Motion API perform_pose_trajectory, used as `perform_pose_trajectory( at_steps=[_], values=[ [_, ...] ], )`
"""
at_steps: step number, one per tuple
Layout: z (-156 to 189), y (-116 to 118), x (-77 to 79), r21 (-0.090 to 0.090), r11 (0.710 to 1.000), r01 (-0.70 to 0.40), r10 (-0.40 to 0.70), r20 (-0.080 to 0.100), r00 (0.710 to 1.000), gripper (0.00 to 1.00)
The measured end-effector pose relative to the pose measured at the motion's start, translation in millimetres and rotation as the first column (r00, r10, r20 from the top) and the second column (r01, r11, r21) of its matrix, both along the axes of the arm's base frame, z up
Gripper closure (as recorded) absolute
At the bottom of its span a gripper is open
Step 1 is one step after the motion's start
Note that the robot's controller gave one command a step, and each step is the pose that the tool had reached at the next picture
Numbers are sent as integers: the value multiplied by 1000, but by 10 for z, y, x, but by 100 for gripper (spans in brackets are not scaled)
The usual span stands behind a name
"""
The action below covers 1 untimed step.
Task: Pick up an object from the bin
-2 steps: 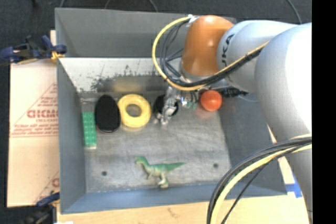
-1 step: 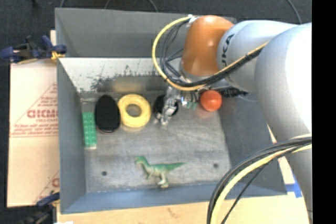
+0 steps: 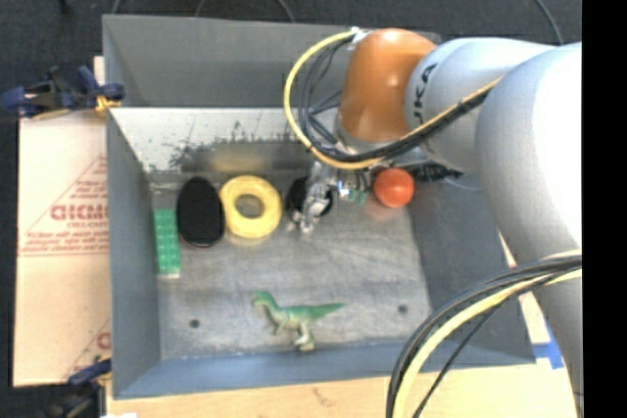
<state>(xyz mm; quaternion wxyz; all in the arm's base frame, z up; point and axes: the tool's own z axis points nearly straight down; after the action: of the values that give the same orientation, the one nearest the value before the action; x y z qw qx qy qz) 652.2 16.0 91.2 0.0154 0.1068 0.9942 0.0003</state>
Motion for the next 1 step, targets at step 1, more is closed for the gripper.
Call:
perform_pose_trajectory(
  at_steps=[1],
  values=[
    [0, 0, 0, 0, 1000, 0, 0, 0, 1000, 100]
  ],
)
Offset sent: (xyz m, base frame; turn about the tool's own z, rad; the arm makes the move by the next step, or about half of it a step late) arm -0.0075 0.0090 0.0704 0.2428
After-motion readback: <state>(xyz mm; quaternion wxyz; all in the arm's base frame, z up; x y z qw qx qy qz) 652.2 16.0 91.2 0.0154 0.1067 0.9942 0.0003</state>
